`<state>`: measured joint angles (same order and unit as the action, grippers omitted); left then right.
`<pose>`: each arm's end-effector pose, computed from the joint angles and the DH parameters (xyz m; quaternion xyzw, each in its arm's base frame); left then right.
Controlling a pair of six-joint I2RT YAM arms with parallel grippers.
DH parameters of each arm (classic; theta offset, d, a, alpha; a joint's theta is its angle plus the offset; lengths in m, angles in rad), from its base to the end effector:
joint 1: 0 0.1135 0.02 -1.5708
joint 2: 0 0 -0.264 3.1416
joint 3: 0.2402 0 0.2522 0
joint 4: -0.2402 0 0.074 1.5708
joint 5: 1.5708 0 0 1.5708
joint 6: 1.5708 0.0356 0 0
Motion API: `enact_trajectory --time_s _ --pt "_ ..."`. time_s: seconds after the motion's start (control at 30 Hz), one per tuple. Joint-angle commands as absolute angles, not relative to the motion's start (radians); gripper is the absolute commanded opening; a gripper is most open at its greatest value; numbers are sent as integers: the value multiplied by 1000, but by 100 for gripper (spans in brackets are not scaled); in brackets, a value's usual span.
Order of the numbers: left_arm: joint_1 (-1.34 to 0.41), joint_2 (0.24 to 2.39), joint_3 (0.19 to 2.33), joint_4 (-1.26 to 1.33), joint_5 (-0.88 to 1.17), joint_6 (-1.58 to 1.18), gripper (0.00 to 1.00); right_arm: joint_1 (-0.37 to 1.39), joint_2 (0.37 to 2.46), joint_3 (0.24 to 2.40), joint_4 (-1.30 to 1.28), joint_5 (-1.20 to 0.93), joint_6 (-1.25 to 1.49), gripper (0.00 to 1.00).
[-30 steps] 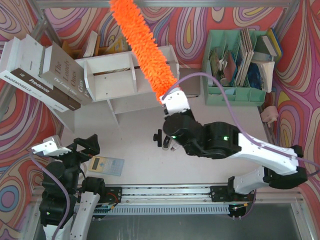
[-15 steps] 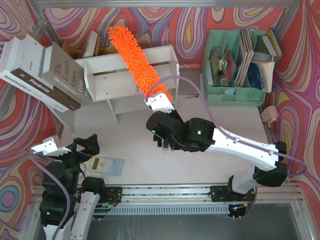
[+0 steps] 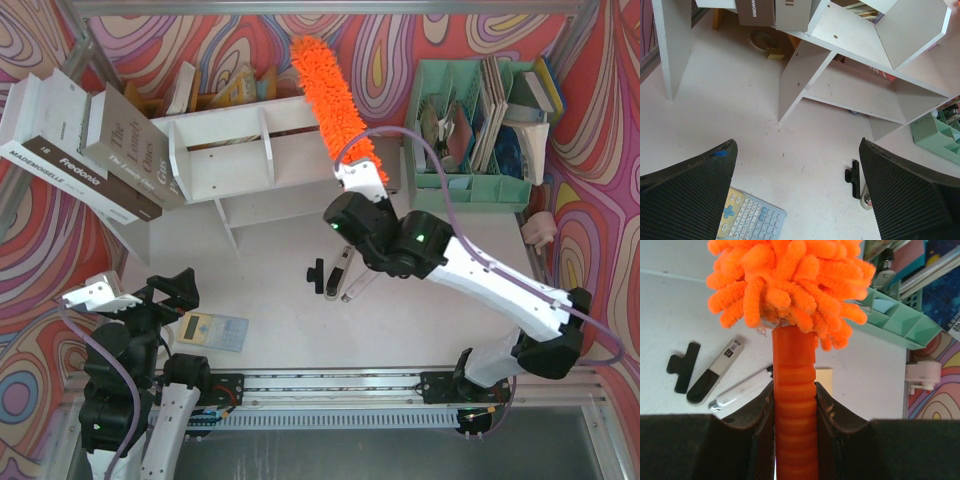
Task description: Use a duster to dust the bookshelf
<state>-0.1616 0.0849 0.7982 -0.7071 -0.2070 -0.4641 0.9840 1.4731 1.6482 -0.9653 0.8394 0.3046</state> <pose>0.0128 0.0053 0.3422 -0.1781 0.6821 -0.1478 0.6937 0.1847 0.2300 0.4085 -0.1352 0.8479 -0.0926 0.5041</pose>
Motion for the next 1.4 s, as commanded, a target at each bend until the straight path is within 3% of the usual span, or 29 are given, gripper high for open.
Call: enact_trajectory --time_s 0.0,0.17,0.4,0.77,0.9,1.37 --pt "-156 70 787 -684 -210 -469 98 932 1375 1668 -997 957 326 0" --pt "-156 70 787 -683 -207 -470 99 933 1358 1722 -936 898 274 0" --pt "-156 70 787 -683 -211 -469 98 933 1357 1688 -767 630 220 0" --pt "-156 80 787 -683 -209 -469 98 994 1476 1713 -765 542 213 0" --pt "-156 80 787 -683 -208 -469 99 999 1506 1707 -783 562 220 0" --pt "-155 77 785 -681 -204 -469 98 993 1461 1781 -996 951 345 0"
